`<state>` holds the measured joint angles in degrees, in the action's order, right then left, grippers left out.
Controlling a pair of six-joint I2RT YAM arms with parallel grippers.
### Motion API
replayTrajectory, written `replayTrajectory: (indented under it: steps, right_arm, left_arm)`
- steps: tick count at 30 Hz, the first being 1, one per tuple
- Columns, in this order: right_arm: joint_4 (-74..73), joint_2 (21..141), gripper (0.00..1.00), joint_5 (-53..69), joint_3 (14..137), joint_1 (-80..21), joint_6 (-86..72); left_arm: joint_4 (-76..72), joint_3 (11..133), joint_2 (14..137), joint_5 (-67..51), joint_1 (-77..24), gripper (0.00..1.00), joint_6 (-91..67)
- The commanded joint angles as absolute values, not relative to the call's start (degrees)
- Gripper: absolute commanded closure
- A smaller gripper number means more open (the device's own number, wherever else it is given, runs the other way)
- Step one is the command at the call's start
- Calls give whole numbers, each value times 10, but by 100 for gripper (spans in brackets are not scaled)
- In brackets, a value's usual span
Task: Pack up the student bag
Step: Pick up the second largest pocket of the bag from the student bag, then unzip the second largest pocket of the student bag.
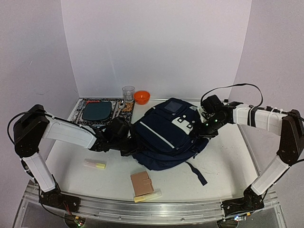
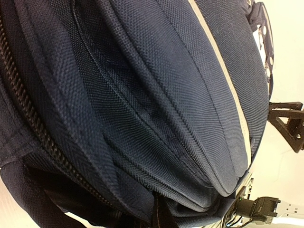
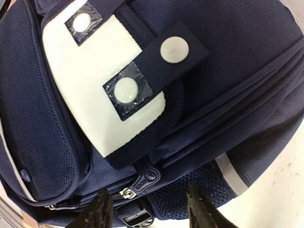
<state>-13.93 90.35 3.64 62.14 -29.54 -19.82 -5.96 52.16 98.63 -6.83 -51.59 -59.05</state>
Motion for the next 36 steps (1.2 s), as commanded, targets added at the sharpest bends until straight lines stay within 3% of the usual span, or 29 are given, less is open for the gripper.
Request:
replayTrajectory:
  steps: [1,4,13,22,32,36]
  right_arm:
    - [-142,937,53,46,632,-296,-166]
    - [-121,955,58,65,632,-297,-155]
    - [-88,982,59,91,641,-296,-127]
    - [-64,982,69,123,633,-296,-111]
    - [-52,941,100,178,600,-296,-112]
    - [-53,891,100,190,571,-302,-123]
  left_arm:
    - [-132,542,980,-58,-516,100,-596]
    - [-133,543,982,-60,-516,100,-596]
    - [-135,546,986,-64,-516,100,-595]
    - [-137,545,985,-61,-516,100,-594]
    - [-139,541,982,-51,-516,100,-608]
    - [-141,542,982,-37,-516,100,-622]
